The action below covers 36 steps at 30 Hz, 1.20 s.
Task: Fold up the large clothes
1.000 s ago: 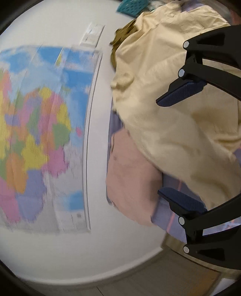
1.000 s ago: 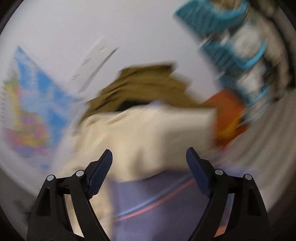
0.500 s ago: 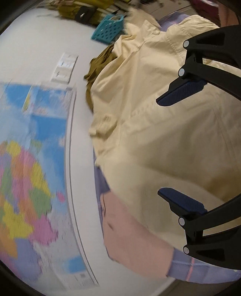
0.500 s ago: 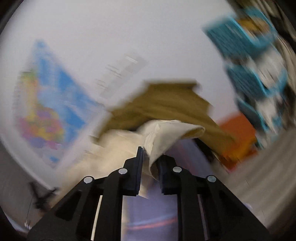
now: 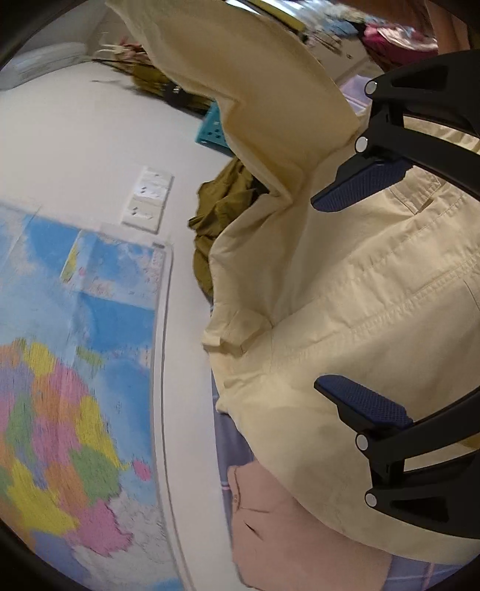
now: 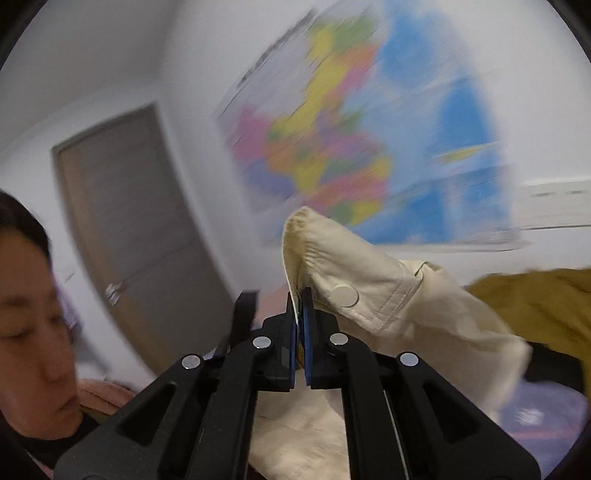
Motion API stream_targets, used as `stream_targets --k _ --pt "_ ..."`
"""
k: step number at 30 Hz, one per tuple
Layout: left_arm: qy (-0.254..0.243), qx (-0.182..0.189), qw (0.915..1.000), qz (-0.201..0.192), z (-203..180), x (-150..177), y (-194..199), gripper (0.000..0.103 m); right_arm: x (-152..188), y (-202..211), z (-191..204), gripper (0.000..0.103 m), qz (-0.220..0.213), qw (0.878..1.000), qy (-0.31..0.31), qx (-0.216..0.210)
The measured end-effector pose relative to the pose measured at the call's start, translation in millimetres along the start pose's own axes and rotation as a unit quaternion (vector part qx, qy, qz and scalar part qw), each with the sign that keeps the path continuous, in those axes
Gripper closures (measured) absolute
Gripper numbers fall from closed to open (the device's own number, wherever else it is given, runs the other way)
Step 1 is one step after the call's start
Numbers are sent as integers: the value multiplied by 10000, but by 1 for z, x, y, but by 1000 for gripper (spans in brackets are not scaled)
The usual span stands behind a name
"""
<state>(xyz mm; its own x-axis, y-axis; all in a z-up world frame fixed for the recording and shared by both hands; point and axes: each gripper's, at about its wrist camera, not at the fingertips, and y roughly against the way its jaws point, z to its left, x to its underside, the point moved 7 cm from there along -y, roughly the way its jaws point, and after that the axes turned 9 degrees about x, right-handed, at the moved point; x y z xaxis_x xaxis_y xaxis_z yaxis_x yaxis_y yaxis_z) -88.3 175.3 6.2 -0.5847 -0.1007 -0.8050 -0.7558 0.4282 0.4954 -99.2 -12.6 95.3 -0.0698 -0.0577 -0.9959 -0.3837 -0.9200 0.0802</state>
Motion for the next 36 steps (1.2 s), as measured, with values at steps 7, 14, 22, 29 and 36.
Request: stream_targets --k 7,14,22,29,36 --pt "754 -133 9964 -354 64 18 55 16 58 -158 22 86 1665 9839 -23 -651" --pt "834 -95 9965 -46 78 38 60 16 50 -146 -20 48 1487 9883 -199 -271" --pt "171 -537 9923 1100 63 42 -16 14 68 -145 -184 48 2196 9481 -272 2284" --pt "-661 -650 9768 1933 48 55 -73 25 113 -187 -235 56 3073 9062 96 2904" --pt "-656 -932 9742 1950 68 58 -65 88 74 -140 -232 101 2406 9359 -300 2555"
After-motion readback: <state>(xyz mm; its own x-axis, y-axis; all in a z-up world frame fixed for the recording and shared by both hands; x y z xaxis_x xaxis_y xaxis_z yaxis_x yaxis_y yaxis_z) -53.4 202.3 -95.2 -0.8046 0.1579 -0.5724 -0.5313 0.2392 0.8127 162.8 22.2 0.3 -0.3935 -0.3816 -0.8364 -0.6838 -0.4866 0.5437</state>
